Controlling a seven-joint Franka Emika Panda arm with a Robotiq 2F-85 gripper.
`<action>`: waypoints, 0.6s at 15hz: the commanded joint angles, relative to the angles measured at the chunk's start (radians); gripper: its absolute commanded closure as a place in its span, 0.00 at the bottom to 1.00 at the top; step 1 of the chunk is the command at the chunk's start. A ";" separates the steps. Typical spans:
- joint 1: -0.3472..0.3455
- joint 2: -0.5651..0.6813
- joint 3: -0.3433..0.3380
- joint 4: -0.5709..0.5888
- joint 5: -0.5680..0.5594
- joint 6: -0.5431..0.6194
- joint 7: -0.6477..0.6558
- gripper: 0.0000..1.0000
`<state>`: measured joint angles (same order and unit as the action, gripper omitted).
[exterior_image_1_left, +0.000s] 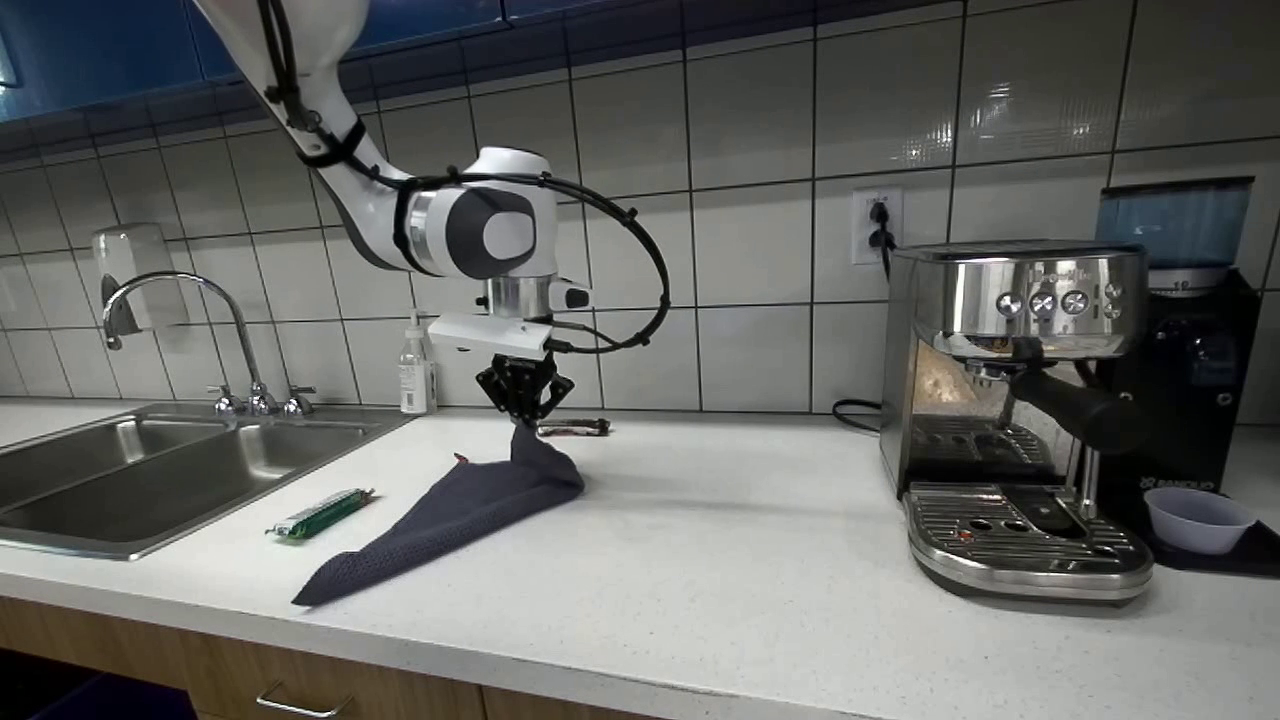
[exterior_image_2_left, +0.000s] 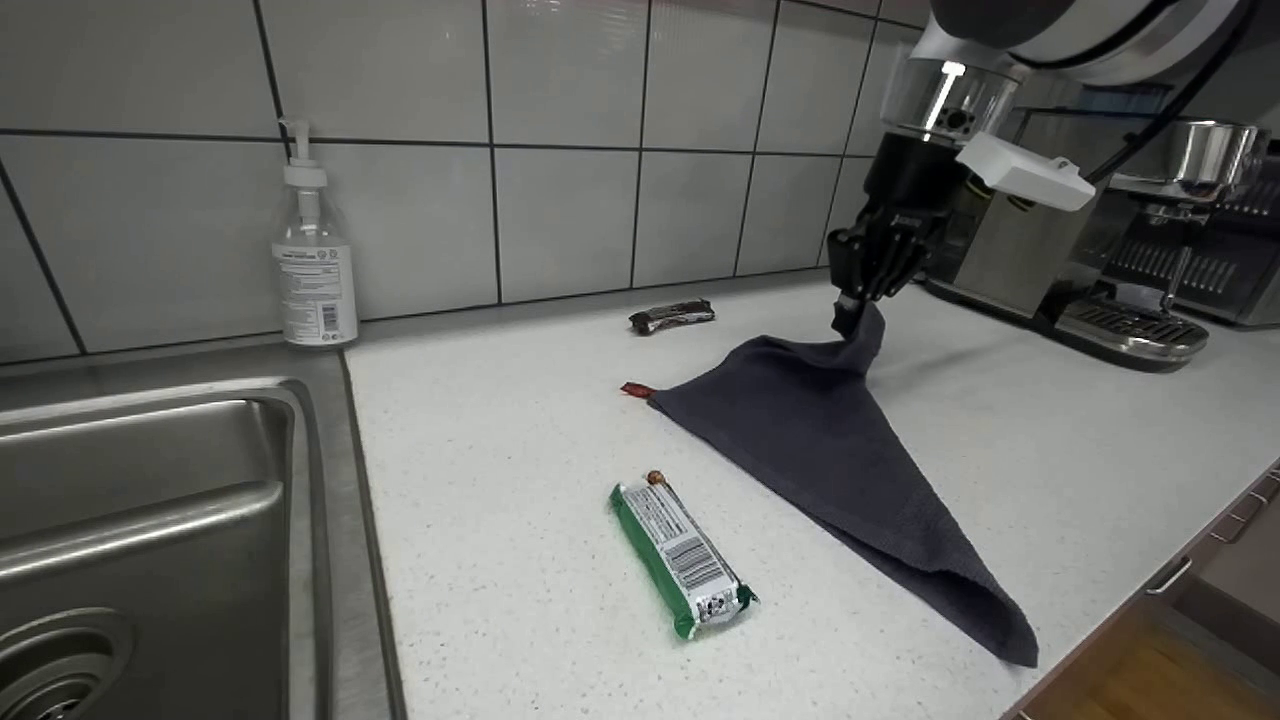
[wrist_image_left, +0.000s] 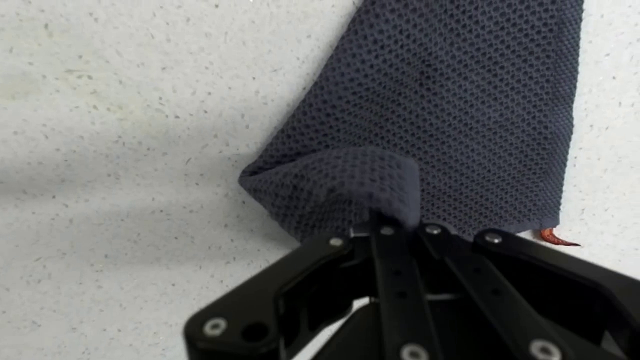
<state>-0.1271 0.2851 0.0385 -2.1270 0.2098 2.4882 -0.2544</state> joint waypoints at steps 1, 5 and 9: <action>0.015 -0.065 0.005 -0.075 0.015 0.030 0.006 0.99; 0.040 -0.101 0.002 -0.123 0.007 0.049 0.047 0.99; 0.066 -0.136 -0.001 -0.171 0.000 0.077 0.093 0.99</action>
<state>-0.0817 0.2119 0.0410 -2.2308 0.2097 2.5298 -0.2070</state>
